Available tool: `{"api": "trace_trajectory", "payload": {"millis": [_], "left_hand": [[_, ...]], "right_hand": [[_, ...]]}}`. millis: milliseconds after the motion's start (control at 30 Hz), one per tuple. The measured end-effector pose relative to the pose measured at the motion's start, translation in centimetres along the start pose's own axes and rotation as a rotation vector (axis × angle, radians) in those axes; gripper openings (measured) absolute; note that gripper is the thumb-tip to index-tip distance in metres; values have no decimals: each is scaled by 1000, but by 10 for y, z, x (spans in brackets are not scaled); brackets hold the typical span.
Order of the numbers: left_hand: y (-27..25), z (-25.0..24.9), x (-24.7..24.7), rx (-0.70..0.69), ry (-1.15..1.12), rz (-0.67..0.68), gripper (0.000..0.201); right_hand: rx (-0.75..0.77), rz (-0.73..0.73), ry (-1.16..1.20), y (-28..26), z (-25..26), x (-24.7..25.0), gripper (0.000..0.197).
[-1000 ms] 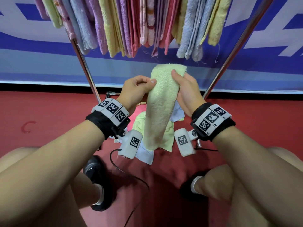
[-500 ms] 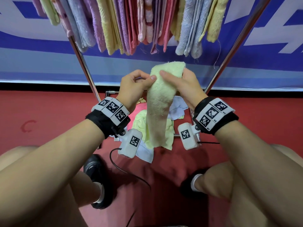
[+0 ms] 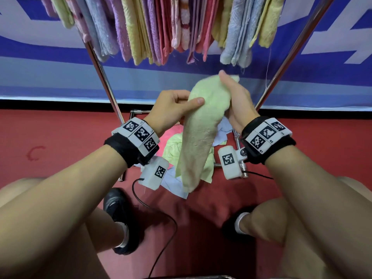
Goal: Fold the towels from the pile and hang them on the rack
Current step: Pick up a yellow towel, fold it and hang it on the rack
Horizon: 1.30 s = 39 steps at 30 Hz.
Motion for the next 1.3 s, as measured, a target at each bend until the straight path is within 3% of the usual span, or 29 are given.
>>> {"api": "trace_trajectory", "payload": {"millis": [33,67,133,233,433,533,633,733,867,1000,1133,1300], "left_hand": [[1,-2,2,-7,-14,-36,27],[2,-4,3,-9,-23,-75,25],[5,-5,7,9,-28,-119,27],[9,-6,12,68,-8,-96,27],[8,-4,18,123,-24,-66,25],[8,-9,19,50,-72,-85,22],[9,-12,22,2,-77,-106,14],[9,-7,24,20,-26,-94,13],[10,-6,22,50,-56,-143,18],[5,-1,12,123,-48,-68,32],[2,8,4,107,-42,-118,28],[3,23,2,72,61,-216,18]], "right_hand": [[-87,93,43,-5,-4,-4,71],[-138,179,44,-11,-8,-9,68],[-130,234,-73,-17,-16,-16,45],[36,102,-241,-14,-20,-14,33],[224,-6,-410,-9,-14,-12,39],[227,14,-283,-12,-10,-15,40],[-5,148,-65,-17,-14,-16,38],[-136,198,-131,-21,-22,-18,40],[-26,102,-6,-23,-15,-17,27],[93,7,32,-13,-6,-14,26],[149,-56,19,-9,-5,-12,20],[124,1,43,-8,-5,-17,17]]}}
Point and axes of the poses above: each hand's wrist, its own y-axis towards the middle knuckle, its own x-axis out of the back of the hand, z = x × y, the point moved 1 cm from there along y, towards the middle knuckle, and after that the axes turned 6 degrees about z, right-handed, at the moved point
